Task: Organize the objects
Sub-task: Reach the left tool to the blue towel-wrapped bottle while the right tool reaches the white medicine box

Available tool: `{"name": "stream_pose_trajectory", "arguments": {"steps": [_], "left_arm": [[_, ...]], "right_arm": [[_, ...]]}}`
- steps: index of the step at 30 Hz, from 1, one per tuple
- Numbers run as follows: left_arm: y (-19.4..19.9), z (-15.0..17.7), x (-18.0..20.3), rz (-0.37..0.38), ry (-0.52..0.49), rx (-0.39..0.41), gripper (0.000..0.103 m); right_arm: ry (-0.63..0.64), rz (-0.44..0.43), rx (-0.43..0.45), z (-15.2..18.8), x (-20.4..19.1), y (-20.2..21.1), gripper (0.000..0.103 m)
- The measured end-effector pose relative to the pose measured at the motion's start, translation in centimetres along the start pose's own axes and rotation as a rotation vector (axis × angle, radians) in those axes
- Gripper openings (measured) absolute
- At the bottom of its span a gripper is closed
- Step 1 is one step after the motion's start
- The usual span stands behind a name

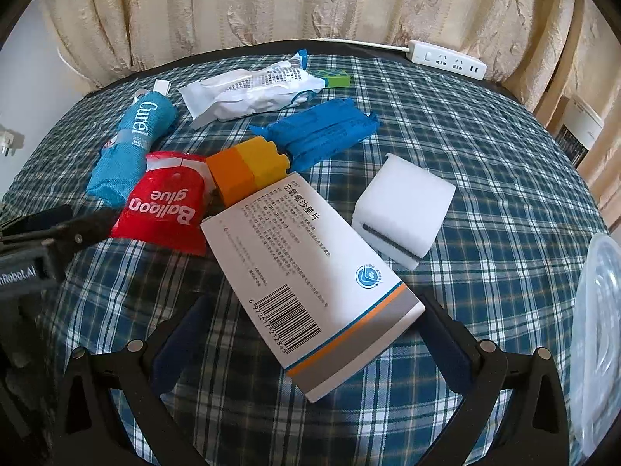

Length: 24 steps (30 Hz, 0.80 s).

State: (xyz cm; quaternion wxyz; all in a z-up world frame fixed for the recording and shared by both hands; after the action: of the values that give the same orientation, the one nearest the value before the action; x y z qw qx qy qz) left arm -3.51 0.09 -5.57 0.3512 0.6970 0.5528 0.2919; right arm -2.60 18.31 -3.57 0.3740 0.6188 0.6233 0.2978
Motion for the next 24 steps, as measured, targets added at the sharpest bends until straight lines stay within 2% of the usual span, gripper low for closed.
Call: {"name": "stream_pose_trajectory", "arguments": {"steps": [6, 11, 24], "left_arm": [[0.7, -0.4, -0.8, 0.019, 0.051, 0.040, 0.103], [0.0, -0.4, -1.3, 0.025, 0.078, 0.024, 0.103], [1.7, -2.0, -2.1, -0.063, 0.081, 0.036, 0.103]], "right_arm": [[-0.006, -0.001, 0.006, -0.1, 0.1, 0.0, 0.103], [-0.007, -0.002, 0.009, -0.1, 0.1, 0.1, 0.103], [-0.007, -0.004, 0.011, 0.1, 0.1, 0.1, 0.103]]}}
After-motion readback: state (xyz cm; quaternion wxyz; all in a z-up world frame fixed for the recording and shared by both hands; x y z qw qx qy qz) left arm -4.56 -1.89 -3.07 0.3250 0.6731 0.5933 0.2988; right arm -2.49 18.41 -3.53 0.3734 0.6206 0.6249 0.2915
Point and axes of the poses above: each gripper's, at about its wrist camera, not at the fingertips, and y roughly against the way its jaws point, x to its right, z to its underside, the point moved 8 cm from there along -y, roughly the way its jaws point, and after that the axes turned 12 degrees about -y, right-handed, at the moved point
